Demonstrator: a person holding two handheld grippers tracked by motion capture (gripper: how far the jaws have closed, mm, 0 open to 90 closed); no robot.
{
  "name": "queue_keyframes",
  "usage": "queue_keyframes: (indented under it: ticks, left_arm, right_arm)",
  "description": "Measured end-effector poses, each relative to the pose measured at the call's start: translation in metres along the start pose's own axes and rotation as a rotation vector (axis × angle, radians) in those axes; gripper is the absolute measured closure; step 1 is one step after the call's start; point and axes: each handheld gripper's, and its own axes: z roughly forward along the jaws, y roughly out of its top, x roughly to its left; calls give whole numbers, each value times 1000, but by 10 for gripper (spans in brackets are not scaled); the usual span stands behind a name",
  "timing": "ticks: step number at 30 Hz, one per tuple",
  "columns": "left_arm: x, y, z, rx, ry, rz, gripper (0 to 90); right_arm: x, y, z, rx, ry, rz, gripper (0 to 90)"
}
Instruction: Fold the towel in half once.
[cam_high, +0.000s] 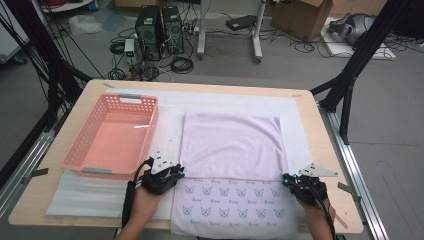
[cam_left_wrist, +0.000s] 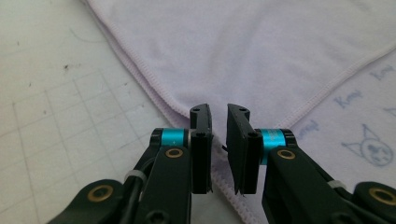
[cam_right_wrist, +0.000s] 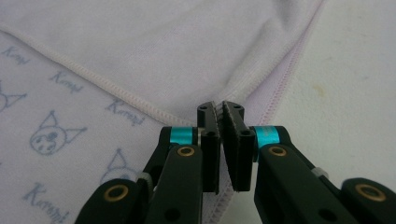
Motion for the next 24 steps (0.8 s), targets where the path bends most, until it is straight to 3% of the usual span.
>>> queue_keyframes:
  ticks: [7, 9, 18, 24]
  left_arm:
    - [-2, -2, 6, 49, -1, 9, 813]
    - [-3, -2, 6, 50, 6, 22, 863]
    - [0, -1, -7, -9, -23, -59, 875]
    - [-4, -6, -18, -34, -39, -84, 877]
  right_arm:
    - [-1, -1, 1, 5, 6, 6, 849]
    - [-1, -1, 1, 4, 6, 2, 850]
    - [-3, -2, -6, -17, 27, 28, 856]
    - [1, -7, -16, -28, 24, 30, 857]
